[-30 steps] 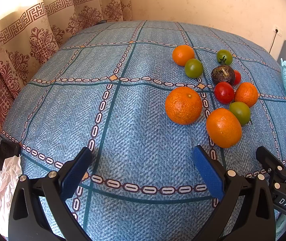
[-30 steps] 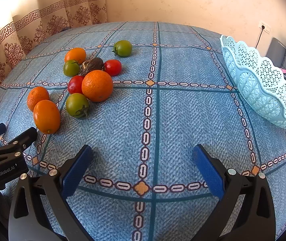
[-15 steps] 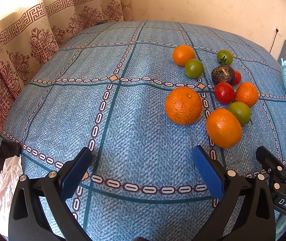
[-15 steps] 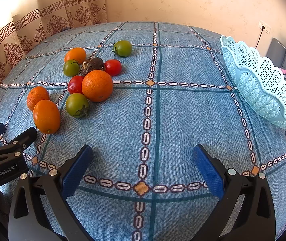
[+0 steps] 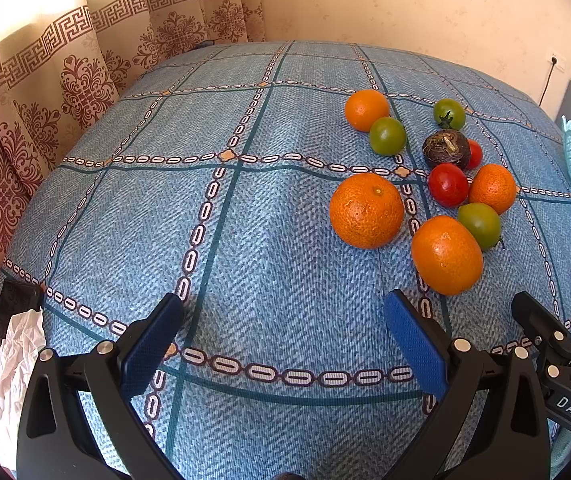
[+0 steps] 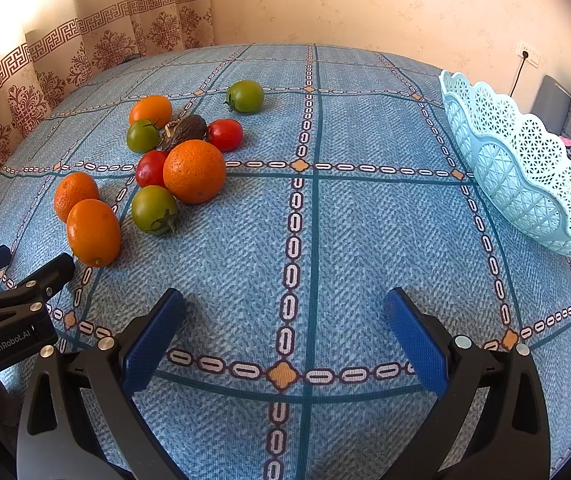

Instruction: Organize fruits

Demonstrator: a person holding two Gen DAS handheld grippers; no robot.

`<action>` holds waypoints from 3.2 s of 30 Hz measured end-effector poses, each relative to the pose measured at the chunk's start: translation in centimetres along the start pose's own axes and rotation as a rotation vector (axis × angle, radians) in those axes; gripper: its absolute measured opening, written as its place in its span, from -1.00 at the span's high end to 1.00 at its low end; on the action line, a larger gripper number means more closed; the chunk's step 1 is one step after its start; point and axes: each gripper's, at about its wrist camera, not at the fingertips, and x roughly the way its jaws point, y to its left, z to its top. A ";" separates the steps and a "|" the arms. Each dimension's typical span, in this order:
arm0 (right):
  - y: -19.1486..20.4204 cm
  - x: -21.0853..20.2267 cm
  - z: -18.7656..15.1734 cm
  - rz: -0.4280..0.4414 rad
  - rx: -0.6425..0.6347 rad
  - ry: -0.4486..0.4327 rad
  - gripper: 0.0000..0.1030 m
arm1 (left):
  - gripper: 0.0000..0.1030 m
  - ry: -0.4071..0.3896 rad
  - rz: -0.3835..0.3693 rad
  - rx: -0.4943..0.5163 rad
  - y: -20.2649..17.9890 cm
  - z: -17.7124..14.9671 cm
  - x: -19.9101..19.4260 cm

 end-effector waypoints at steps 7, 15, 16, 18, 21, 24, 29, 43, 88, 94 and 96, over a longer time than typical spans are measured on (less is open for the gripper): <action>0.0 0.0 0.0 0.001 -0.002 0.001 -0.96 | -0.91 -0.001 0.000 0.000 0.1 0.0 -0.1; 0.0 0.0 0.1 -0.001 -0.002 0.001 -0.96 | -0.91 0.000 0.000 0.000 0.1 0.0 0.0; 0.0 0.0 0.1 0.000 -0.002 0.001 -0.96 | -0.91 -0.001 -0.002 -0.002 0.2 0.0 -0.1; 0.0 0.0 0.1 -0.001 -0.002 0.001 -0.96 | -0.91 0.000 -0.003 -0.003 0.1 -0.1 0.0; 0.0 0.0 0.1 0.001 0.000 0.000 -0.96 | -0.91 -0.001 -0.002 -0.002 0.1 -0.1 0.0; -0.2 -0.1 0.1 0.008 0.005 -0.007 -0.96 | -0.91 -0.001 -0.012 -0.002 0.2 -0.1 0.0; -0.6 -1.2 0.1 0.049 0.020 -0.049 -0.96 | -0.91 -0.013 -0.041 -0.010 0.5 -0.1 -0.4; 4.0 -3.6 0.2 0.212 -0.074 -0.127 -0.78 | -0.91 -0.109 0.002 0.002 3.9 0.8 -2.5; 1.4 -3.5 0.2 0.232 0.004 -0.109 0.30 | -0.40 -0.052 -0.223 0.067 -0.2 3.4 -0.7; 0.3 -3.6 0.1 0.236 0.019 -0.113 0.30 | -0.02 0.001 -0.269 0.024 -0.6 3.9 1.1; 0.0 -3.5 0.1 0.237 0.025 -0.112 0.30 | 0.05 -0.006 -0.270 0.028 -0.7 4.0 1.2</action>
